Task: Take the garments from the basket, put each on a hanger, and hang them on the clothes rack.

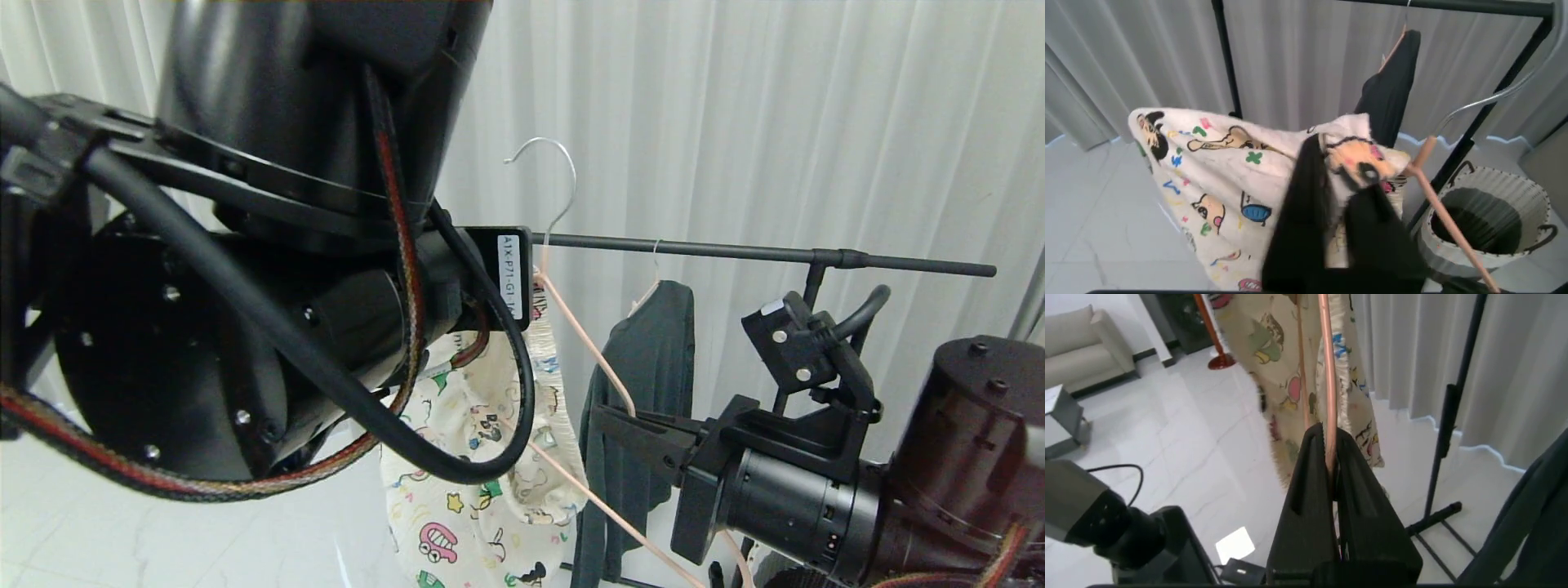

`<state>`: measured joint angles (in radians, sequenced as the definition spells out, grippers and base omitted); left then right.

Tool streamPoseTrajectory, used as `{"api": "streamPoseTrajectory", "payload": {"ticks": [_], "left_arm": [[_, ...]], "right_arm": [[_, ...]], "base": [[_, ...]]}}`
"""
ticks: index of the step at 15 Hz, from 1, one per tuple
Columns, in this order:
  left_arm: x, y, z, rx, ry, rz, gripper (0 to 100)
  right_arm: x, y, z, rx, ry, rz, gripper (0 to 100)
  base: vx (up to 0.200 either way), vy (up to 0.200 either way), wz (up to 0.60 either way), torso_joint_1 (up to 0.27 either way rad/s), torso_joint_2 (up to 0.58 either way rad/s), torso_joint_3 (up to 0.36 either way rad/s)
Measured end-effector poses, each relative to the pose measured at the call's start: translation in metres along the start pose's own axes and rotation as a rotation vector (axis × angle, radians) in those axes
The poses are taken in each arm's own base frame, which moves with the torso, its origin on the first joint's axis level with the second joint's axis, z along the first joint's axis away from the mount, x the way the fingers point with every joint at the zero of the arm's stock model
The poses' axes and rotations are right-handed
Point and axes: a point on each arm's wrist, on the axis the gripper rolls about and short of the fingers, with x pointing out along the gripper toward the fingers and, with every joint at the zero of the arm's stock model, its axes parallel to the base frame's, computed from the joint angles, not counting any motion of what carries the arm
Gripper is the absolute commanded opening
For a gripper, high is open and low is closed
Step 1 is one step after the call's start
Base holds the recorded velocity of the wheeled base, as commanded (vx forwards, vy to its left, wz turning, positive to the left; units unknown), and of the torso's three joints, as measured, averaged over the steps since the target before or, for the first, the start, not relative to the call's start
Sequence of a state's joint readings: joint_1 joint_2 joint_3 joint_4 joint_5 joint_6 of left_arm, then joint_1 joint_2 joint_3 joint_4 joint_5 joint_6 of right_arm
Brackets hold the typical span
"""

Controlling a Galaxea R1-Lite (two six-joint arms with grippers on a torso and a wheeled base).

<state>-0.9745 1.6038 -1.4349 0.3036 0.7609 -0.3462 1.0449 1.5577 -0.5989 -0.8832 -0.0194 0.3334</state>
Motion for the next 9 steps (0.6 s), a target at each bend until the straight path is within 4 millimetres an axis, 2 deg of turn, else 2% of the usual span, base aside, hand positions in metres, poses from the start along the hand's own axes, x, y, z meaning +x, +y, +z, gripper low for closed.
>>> {"api": "streamPoseTrajectory", "payload": {"ticks": [7, 9], "left_arm": [[-0.001, 0.001, -0.001, -0.001, 0.001, 0.000, 100], [-0.003, 0.005, -0.011, 0.025, 0.024, 0.007, 100]], "right_arm": [[-0.008, -0.005, 0.015, -0.095, -0.091, -0.032, 0], [-0.013, -0.013, 0.017, -0.138, -0.102, -0.069, 0]], "base": [[0.000, 0.000, 0.00, 0.000, 0.00, 0.000], [0.000, 0.000, 0.00, 0.000, 0.00, 0.000]]}}
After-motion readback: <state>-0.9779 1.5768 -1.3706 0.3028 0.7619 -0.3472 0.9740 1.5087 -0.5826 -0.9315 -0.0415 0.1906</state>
